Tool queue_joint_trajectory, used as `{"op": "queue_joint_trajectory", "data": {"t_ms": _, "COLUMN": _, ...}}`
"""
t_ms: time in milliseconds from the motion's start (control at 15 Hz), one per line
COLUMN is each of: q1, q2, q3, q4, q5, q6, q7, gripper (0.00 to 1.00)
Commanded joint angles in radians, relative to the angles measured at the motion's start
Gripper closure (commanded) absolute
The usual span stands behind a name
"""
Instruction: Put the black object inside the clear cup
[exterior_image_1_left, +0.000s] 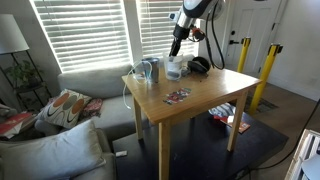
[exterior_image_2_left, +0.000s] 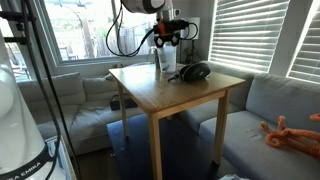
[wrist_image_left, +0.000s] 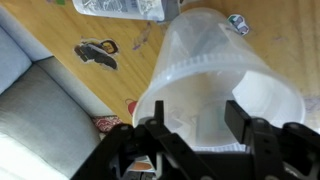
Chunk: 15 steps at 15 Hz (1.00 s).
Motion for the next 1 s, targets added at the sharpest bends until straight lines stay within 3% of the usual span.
{"op": "queue_joint_trajectory", "data": {"t_ms": 0, "q1": -0.022, "q2": -0.02, "q3": 0.023, "q4": 0.02, "q5": -0.015, "q6": -0.029, "q7": -0.006, "gripper": 0.35}}
{"op": "queue_joint_trajectory", "data": {"t_ms": 133, "q1": -0.023, "q2": -0.038, "q3": 0.026, "q4": 0.022, "q5": -0.001, "q6": -0.037, "q7": -0.01, "gripper": 0.41}}
{"op": "queue_joint_trajectory", "data": {"t_ms": 200, "q1": -0.022, "q2": -0.05, "q3": 0.026, "q4": 0.023, "q5": -0.002, "q6": -0.048, "q7": -0.002, "gripper": 0.5}}
{"op": "queue_joint_trajectory", "data": {"t_ms": 333, "q1": -0.022, "q2": -0.073, "q3": 0.022, "q4": 0.024, "q5": -0.002, "q6": -0.078, "q7": 0.011, "gripper": 0.54}}
{"op": "queue_joint_trajectory", "data": {"t_ms": 400, "q1": -0.023, "q2": -0.09, "q3": 0.016, "q4": 0.024, "q5": -0.016, "q6": -0.114, "q7": 0.034, "gripper": 0.43}}
{"op": "queue_joint_trajectory", "data": {"t_ms": 467, "q1": -0.025, "q2": -0.112, "q3": 0.013, "q4": 0.024, "q5": -0.002, "q6": -0.178, "q7": 0.034, "gripper": 0.24}}
{"op": "queue_joint_trajectory", "data": {"t_ms": 667, "q1": -0.035, "q2": -0.216, "q3": -0.002, "q4": -0.006, "q5": -0.026, "q6": -0.431, "q7": 0.078, "gripper": 0.04}}
{"op": "queue_joint_trajectory", "data": {"t_ms": 800, "q1": -0.05, "q2": -0.295, "q3": -0.024, "q4": -0.033, "q5": -0.041, "q6": -0.559, "q7": 0.112, "gripper": 0.0}}
{"op": "queue_joint_trajectory", "data": {"t_ms": 933, "q1": -0.075, "q2": -0.378, "q3": -0.047, "q4": -0.071, "q5": -0.091, "q6": -0.602, "q7": 0.193, "gripper": 0.0}}
